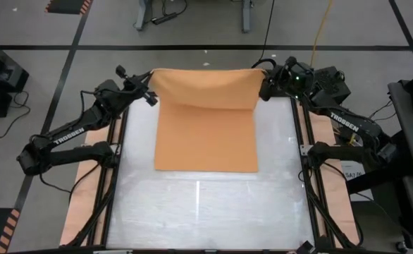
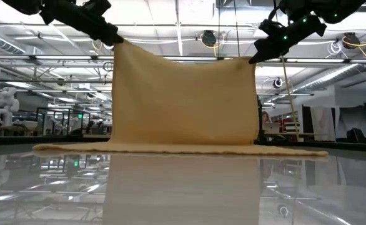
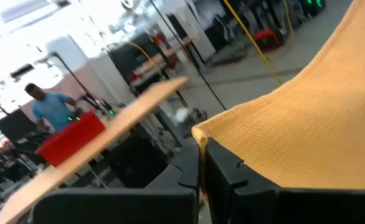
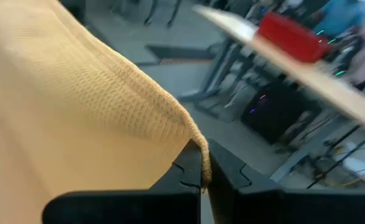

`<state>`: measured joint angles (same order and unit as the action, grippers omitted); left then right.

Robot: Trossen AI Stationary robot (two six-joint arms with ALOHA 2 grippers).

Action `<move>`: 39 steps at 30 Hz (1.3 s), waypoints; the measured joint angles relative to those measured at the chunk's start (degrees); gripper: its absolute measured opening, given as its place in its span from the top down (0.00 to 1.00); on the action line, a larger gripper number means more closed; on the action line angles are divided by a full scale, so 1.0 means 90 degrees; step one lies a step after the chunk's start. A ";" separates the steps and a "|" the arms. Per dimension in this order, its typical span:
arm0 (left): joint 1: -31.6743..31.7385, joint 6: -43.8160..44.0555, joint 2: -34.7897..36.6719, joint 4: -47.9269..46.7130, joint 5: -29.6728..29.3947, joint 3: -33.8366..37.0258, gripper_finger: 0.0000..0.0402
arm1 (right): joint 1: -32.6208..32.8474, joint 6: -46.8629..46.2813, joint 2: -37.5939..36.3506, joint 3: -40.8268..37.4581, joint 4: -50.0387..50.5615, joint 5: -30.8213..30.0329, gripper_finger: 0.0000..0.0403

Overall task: Roll towel
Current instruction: Roll the yellow towel

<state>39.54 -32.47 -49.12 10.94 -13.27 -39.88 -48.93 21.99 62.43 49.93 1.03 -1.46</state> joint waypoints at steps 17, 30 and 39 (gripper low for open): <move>0.0315 0.0562 -0.0010 -0.0822 0.0940 0.0000 0.98 | -0.0182 -0.0382 -0.0006 0.0000 0.0827 0.0402 1.00; 0.0148 0.1413 0.0437 -0.1356 0.1596 0.0000 0.98 | -0.0175 -0.0709 -0.0342 0.0000 0.2140 0.1128 1.00; -0.0100 0.1735 0.0884 -0.2180 0.1642 0.0000 0.98 | 0.0055 -0.1065 -0.0656 0.0000 0.2759 0.1703 1.00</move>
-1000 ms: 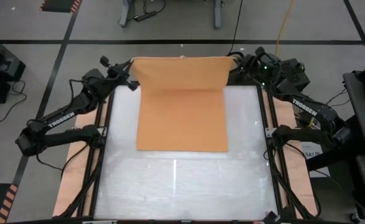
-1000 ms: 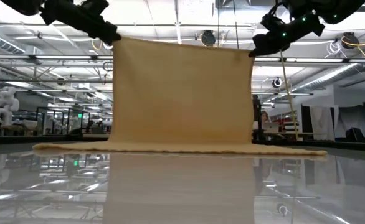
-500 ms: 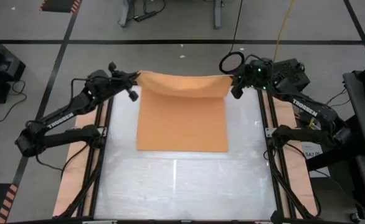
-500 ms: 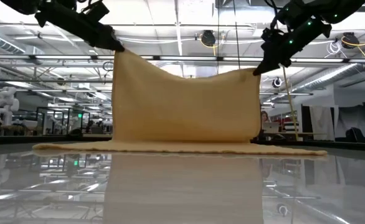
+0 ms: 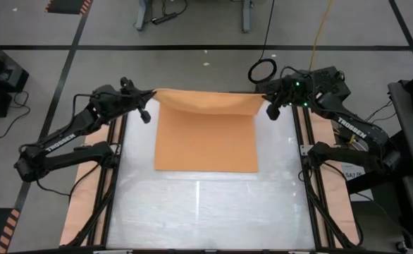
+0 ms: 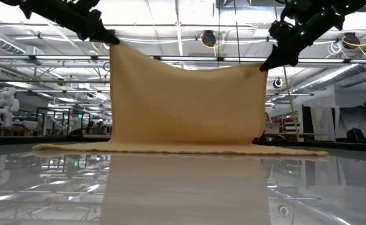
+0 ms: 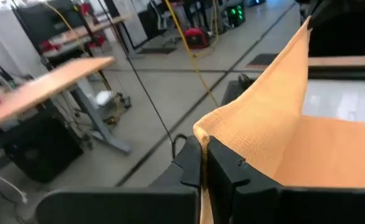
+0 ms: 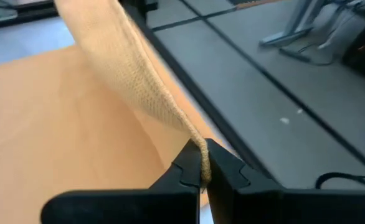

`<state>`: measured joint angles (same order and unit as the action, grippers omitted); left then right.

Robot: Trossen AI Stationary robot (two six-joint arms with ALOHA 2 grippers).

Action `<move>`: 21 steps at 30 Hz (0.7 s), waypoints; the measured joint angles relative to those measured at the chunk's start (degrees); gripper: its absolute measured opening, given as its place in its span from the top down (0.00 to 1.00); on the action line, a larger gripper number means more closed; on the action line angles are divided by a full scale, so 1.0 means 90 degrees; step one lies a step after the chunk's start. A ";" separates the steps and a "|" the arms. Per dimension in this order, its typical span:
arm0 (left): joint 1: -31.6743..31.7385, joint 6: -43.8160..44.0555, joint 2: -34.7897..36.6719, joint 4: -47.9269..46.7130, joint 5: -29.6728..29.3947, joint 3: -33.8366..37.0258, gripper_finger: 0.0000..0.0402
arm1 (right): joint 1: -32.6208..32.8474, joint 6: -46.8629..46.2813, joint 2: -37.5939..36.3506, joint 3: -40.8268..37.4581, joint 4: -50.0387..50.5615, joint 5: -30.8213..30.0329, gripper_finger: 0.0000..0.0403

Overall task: Roll towel
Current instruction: Roll the yellow towel

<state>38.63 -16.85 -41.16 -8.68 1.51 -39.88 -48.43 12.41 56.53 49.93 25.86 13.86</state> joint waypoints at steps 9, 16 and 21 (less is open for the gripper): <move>-0.0388 0.0437 0.0154 -0.0798 0.0353 0.0000 0.98 | 0.0444 -0.0150 -0.0020 0.0000 0.0627 -0.0012 1.00; -0.0798 0.0791 0.0177 -0.1406 0.0720 0.0000 0.98 | 0.0809 -0.0467 -0.0150 0.0000 0.1082 -0.0001 1.00; -0.0966 0.0797 0.0209 -0.1683 0.0636 0.0001 0.98 | 0.1136 -0.0706 -0.0175 0.0000 0.1271 -0.0002 1.00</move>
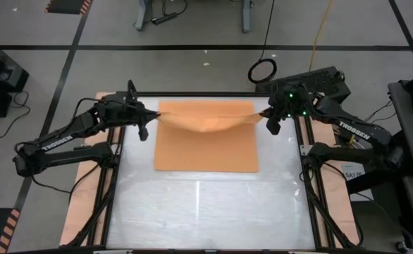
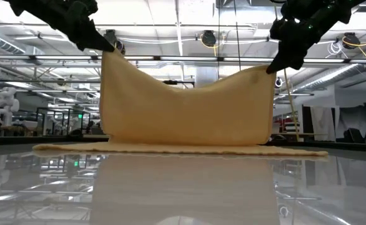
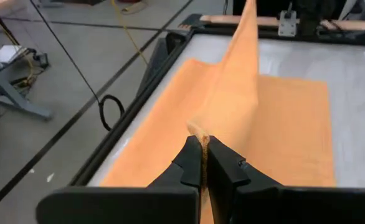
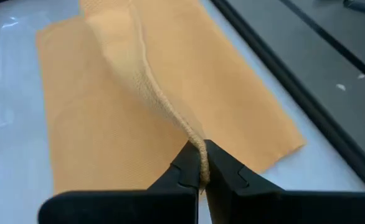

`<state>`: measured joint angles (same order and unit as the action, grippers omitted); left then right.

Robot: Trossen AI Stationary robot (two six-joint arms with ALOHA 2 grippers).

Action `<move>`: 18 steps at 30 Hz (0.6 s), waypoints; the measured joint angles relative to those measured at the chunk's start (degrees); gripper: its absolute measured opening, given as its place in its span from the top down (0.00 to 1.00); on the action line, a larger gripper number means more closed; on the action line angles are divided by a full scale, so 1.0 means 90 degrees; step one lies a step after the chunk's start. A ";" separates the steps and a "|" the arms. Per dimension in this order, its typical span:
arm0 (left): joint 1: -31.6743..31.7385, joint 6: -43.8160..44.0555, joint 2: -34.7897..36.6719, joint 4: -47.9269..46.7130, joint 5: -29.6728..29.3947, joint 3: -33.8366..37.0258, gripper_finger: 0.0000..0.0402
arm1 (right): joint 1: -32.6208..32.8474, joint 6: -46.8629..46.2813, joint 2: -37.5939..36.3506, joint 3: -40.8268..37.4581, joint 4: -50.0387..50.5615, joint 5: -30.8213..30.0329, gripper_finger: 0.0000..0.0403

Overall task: Roll towel
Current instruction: Roll the yellow towel

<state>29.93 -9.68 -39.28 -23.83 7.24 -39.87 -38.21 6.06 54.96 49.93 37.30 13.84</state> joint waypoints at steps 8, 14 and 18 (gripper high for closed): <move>-0.0010 0.0047 0.0396 -0.0007 -0.0081 0.0002 0.98 | 0.0428 -0.0176 0.0000 0.0000 0.0234 -0.0022 1.00; -0.0010 0.0201 0.0611 -0.0566 0.0006 0.0002 0.98 | 0.0622 -0.0243 0.0000 0.0000 0.0409 -0.0027 1.00; -0.0010 0.0379 0.0587 -0.0897 0.0276 0.0002 0.98 | 0.0638 -0.0249 0.0000 0.0000 0.0508 -0.0030 1.00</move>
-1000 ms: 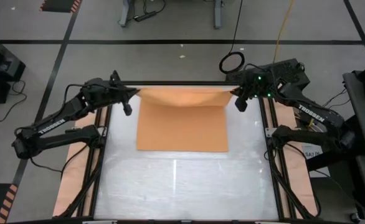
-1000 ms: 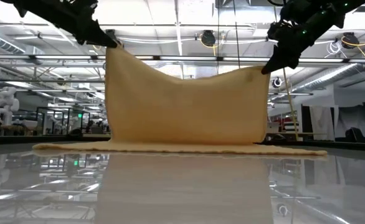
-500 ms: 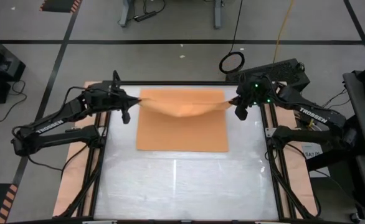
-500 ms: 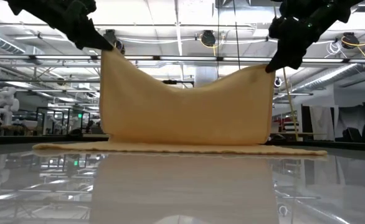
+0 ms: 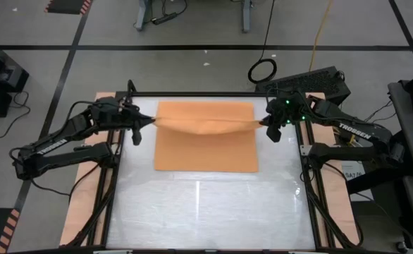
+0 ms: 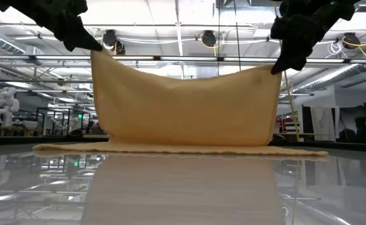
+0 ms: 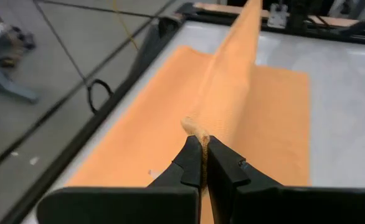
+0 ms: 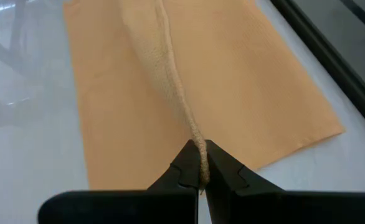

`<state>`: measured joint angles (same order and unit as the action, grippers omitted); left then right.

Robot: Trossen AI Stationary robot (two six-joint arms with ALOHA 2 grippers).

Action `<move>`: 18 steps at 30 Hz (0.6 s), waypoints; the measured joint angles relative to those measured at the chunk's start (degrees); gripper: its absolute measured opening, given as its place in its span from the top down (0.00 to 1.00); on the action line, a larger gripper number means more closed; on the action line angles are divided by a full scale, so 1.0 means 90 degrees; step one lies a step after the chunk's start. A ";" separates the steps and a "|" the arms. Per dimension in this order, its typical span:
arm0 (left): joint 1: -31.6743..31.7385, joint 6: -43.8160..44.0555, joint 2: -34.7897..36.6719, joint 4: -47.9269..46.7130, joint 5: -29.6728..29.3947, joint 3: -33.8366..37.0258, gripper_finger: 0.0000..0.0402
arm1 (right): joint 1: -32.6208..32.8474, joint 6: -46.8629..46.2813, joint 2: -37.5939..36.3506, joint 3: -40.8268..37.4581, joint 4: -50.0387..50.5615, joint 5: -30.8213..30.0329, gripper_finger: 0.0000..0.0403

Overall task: Roll towel
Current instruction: Roll the yellow towel

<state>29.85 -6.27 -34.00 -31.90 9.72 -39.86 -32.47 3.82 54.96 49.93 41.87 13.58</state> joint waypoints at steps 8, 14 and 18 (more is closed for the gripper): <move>0.0000 0.0163 -0.0007 -0.0088 0.0396 0.0000 0.98 | 0.0129 -0.0168 0.0000 0.0000 0.0156 0.0019 1.00; 0.0000 0.0045 -0.0007 -0.0333 0.0404 0.0000 0.98 | 0.0451 -0.0368 0.0000 0.0000 0.0321 0.0017 1.00; 0.0000 -0.0003 -0.0010 -0.0700 0.0485 0.0000 0.98 | 0.0683 -0.0522 0.0000 0.0000 0.0448 0.0014 1.00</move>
<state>29.85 -6.29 -34.09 -38.20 14.08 -39.86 -26.32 -0.88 54.96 49.93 45.91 13.70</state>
